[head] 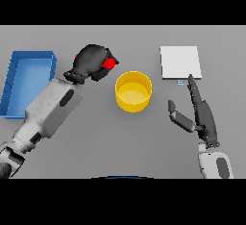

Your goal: Pick up the red beaker and tilt it to pour out 1 green nut into yellow bowl. Pick up the yellow bowl and place it on the metallic measuring scale.

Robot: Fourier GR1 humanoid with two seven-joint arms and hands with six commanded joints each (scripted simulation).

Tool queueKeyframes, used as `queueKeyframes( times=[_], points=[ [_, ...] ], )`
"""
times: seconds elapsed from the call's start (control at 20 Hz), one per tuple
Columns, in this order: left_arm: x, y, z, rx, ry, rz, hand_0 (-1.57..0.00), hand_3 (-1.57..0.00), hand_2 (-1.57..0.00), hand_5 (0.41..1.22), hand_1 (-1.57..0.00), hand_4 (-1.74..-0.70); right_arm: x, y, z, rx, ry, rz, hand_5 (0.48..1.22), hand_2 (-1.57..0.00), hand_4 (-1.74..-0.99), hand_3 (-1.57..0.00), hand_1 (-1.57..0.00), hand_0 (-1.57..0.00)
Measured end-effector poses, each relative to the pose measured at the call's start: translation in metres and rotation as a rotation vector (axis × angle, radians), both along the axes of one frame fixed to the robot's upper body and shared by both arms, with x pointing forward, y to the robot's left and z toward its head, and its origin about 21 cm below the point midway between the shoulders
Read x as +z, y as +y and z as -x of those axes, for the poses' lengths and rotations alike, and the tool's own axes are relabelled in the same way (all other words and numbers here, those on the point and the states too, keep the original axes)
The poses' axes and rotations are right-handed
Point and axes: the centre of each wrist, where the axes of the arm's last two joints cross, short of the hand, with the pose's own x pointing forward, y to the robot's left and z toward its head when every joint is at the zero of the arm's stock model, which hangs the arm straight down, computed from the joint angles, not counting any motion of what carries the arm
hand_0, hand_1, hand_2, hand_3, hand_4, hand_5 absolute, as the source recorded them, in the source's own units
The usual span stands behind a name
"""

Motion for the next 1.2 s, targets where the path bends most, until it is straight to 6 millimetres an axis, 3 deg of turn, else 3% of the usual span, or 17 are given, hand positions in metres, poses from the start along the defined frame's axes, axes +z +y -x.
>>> queueKeyframes(
  times=[0.15, 0.3, 0.85, 1.2],
  points=[
    [0.006, -0.012, -0.008, -0.074, -0.047, -0.192, -1.57, -1.57, -1.57, 1.193, -1.57, -1.74, 0.002, -0.001, 0.000, 0.003, -0.009, -0.002, 0.717, 0.00, -1.264, 0.00, 0.00, 0.00],
    [0.017, -0.024, -0.015, -0.167, -0.072, -0.380, -1.57, -1.57, -1.57, 1.206, -1.57, -1.61, 0.001, 0.002, 0.003, 0.002, -0.030, -0.009, 0.697, 0.00, -1.258, 0.00, 0.00, 0.00],
    [0.034, -0.077, -0.020, -0.330, -0.129, -0.931, -1.57, -1.57, -1.57, 1.220, -1.57, -1.73, -0.005, 0.009, -0.002, -0.030, -0.011, -0.007, 0.649, 0.00, -1.191, 0.00, 0.00, 0.00],
    [0.031, -0.091, -0.017, -0.455, -0.265, -1.187, -1.57, -1.57, -1.57, 1.221, -1.57, -1.73, -0.004, 0.003, 0.002, -0.051, -0.016, -0.003, 0.626, 0.00, -1.167, 0.00, 0.00, 0.00]
  ],
)
